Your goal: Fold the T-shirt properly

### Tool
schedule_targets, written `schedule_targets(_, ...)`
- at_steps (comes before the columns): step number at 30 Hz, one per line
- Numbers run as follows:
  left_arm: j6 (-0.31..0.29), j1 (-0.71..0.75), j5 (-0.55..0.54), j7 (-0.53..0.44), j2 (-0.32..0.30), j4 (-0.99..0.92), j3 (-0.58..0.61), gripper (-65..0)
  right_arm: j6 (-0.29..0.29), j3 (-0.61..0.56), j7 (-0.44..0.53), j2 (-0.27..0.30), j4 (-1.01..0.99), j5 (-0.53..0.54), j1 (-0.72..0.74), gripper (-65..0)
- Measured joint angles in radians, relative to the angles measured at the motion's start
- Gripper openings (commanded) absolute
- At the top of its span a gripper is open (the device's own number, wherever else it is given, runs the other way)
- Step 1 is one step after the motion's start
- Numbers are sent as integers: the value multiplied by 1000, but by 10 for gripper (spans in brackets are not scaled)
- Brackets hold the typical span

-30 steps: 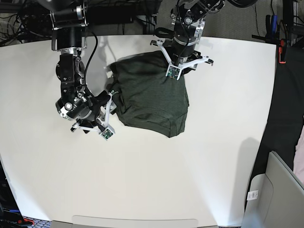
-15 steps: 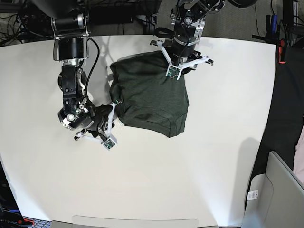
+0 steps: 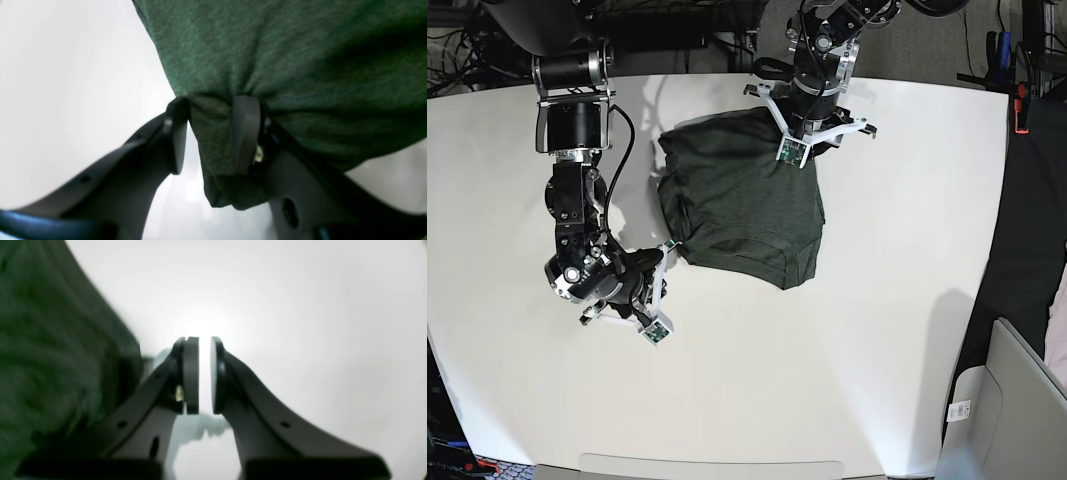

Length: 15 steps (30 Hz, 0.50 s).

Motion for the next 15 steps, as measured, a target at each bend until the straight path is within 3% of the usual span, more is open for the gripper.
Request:
schedule_targets(4, 2, 0, 0, 0, 0, 0, 0, -448, 3, 0, -39, 6, 61, 7, -49, -392)
schedule_targets(8, 2, -1, 0, 0, 0, 0, 0, -448, 3, -13, -39, 20, 46, -20, -50, -380)
schedule_targets(11, 3, -2, 0, 1, -2, 0, 0, -448, -1, -95, -16, 25, 7, -130, -31, -379)
schedule_targets(15, 3, -2, 0, 0, -2, 0, 2, -448, 4, -184, 48, 3, -33, -141, -29, -379)
